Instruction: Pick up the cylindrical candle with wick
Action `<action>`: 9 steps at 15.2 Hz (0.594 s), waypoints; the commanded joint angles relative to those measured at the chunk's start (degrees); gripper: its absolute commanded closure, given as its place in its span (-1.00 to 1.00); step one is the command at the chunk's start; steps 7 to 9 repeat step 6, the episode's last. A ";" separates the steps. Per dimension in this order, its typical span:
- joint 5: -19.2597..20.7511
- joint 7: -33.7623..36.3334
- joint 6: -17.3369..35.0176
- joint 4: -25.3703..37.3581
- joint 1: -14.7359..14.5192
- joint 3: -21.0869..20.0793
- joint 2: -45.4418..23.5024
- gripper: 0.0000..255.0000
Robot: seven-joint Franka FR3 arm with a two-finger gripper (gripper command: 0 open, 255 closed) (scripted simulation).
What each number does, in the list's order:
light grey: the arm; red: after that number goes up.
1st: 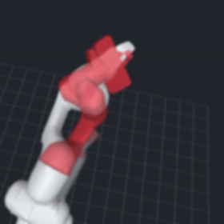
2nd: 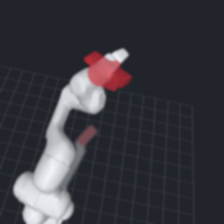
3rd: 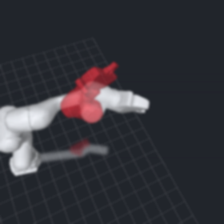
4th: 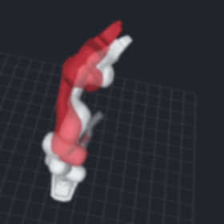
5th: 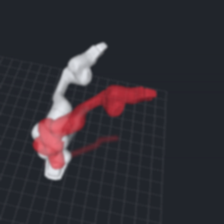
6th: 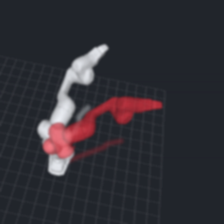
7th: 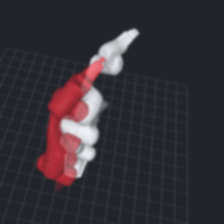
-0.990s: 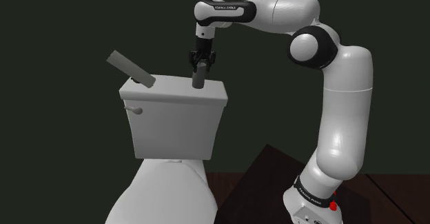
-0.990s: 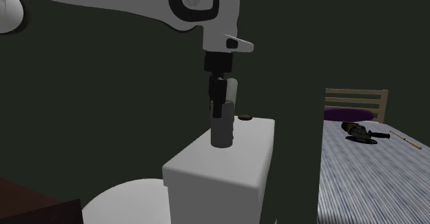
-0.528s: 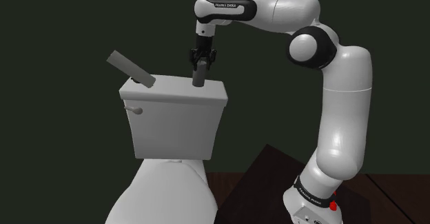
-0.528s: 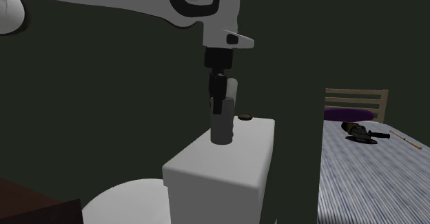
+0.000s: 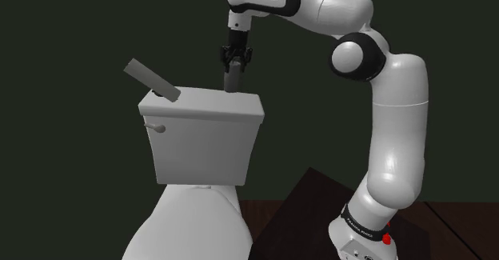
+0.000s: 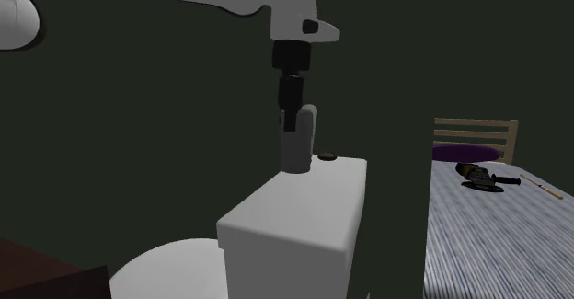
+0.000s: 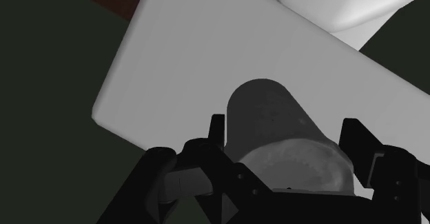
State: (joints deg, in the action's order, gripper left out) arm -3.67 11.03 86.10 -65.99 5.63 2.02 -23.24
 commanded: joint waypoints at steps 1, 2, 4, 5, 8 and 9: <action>-0.03 0.09 -2.03 2.87 0.05 -0.01 -0.83 1.00; -0.05 0.14 -3.05 4.33 0.09 -0.01 -1.26 1.00; -0.09 0.24 -5.21 7.47 0.16 -0.03 -2.24 1.00; -0.09 0.25 -5.38 7.73 0.17 -0.03 -2.33 1.00; -0.09 0.25 -5.37 7.71 0.17 -0.03 -2.32 1.00; -0.09 0.25 -5.37 7.71 0.17 -0.03 -2.32 1.00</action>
